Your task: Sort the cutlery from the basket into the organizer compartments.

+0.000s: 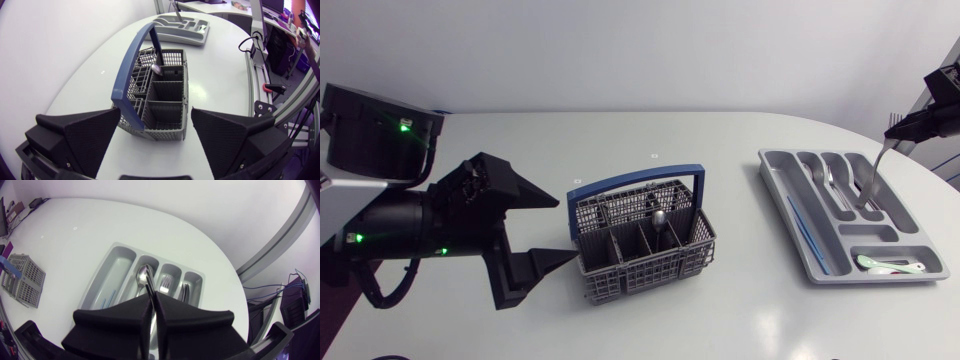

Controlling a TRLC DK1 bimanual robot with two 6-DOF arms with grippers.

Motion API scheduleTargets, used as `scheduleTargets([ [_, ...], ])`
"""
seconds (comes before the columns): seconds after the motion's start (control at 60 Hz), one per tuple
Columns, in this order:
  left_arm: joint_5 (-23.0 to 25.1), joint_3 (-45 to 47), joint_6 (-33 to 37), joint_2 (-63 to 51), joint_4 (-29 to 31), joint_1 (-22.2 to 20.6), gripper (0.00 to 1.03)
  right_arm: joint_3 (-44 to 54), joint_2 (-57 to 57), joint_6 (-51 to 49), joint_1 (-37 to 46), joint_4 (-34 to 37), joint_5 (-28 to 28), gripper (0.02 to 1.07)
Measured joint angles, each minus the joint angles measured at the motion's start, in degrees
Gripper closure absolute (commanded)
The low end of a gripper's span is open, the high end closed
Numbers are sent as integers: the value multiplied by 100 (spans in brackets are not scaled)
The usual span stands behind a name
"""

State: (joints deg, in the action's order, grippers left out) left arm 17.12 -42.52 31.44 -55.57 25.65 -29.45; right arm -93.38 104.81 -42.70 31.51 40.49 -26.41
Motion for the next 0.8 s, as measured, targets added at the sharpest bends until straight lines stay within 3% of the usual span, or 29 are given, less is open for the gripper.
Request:
scheduleTargets([
  [0.3, -120, -39, -42, -76, 0, -144, 5, -1788, 1388, -527, 0, 1488, 254, 101],
  [0.8, -120, -39, -42, -90, -24, -109, 5, -2103, 2124, -1032, -256, 1609, 442, 101],
])
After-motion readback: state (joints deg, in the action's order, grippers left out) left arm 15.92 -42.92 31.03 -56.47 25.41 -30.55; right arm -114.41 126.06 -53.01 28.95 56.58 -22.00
